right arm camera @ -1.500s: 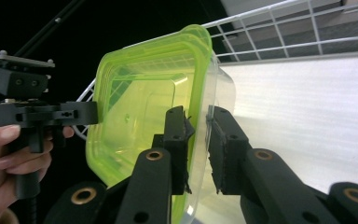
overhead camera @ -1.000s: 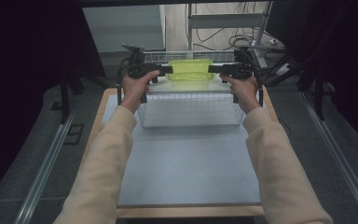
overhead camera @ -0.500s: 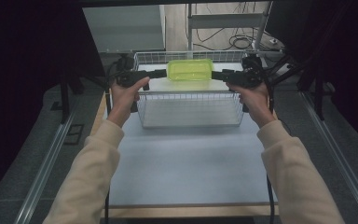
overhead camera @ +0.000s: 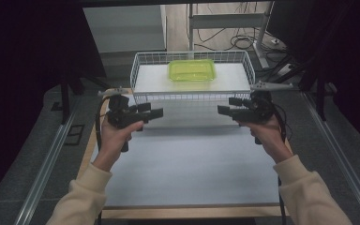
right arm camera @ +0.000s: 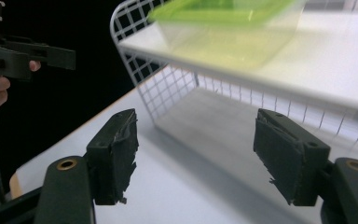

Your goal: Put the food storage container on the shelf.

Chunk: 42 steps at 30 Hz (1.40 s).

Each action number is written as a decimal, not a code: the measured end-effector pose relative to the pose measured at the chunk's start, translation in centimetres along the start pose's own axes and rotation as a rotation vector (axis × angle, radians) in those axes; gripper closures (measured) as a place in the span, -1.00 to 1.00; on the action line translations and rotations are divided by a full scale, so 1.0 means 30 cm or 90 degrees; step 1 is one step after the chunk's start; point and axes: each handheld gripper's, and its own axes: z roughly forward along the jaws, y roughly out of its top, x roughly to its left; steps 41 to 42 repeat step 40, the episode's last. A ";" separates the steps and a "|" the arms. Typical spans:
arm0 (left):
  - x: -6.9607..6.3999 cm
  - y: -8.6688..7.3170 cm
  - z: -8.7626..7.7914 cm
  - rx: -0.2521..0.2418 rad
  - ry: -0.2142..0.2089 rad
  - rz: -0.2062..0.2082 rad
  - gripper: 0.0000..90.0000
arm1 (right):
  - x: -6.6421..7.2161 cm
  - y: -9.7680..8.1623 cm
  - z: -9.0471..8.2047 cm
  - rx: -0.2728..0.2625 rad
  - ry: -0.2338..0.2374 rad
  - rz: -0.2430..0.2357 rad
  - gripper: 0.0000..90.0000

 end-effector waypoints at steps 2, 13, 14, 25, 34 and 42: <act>-0.015 -0.056 -0.005 0.005 -0.002 0.011 -0.45 | 0.007 -0.025 -0.006 0.002 0.003 -0.004 -0.36; -0.020 -0.344 0.013 0.051 -0.004 0.011 -0.45 | 0.064 -0.316 -0.051 0.045 0.009 -0.028 -0.41; -0.015 -0.365 0.017 0.060 -0.001 0.011 -0.45 | 0.069 -0.363 -0.048 0.058 0.018 -0.023 -0.42; 0.005 -0.515 0.071 0.115 0.032 0.012 -0.45 | 0.058 -0.528 0.002 0.110 0.008 -0.013 -0.47; -0.005 -0.520 0.080 0.116 0.029 0.018 -0.46 | 0.068 -0.522 -0.015 0.080 0.002 -0.029 -0.47; -0.005 -0.523 0.080 0.118 0.034 0.024 -0.46 | 0.076 -0.531 -0.014 0.076 -0.012 -0.056 -0.49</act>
